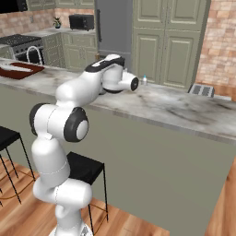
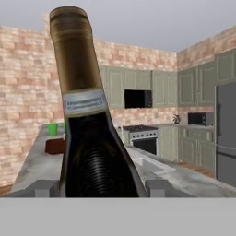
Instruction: Place the drinks on the dining counter in a tight cluster.
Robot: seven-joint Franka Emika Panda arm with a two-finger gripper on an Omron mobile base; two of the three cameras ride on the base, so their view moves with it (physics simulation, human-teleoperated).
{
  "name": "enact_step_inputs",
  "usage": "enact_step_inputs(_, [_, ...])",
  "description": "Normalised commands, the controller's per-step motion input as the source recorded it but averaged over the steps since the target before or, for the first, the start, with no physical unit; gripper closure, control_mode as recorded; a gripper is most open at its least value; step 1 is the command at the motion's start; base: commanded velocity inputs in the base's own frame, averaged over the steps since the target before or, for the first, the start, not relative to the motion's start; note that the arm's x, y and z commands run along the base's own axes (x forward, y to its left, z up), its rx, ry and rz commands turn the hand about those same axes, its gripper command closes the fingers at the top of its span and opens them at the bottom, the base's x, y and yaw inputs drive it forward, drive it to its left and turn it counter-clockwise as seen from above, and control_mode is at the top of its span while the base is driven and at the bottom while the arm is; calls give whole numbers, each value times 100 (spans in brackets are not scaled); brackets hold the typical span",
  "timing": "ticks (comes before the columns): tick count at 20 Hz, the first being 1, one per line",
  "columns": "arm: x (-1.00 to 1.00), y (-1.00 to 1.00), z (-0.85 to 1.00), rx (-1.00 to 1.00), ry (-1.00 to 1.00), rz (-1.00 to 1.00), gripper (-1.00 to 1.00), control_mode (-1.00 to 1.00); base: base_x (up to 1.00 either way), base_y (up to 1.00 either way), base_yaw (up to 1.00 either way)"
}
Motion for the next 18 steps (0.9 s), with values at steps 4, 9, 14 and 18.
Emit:
enact_step_inputs(4, [0, 0, -1, 0, -7, 0, 100, -100, 0, 0, 0])
enact_step_inputs(9, [0, 0, -4, 0, 6, 0, 100, -100, 0, 0, 0])
enact_step_inputs(14, [11, 0, 0, -4, 22, 0, 100, -100, 0, 0, 0])
enact_step_inputs(18, [6, 0, -6, -1, 11, 0, 100, -100, 0, 0, 0])
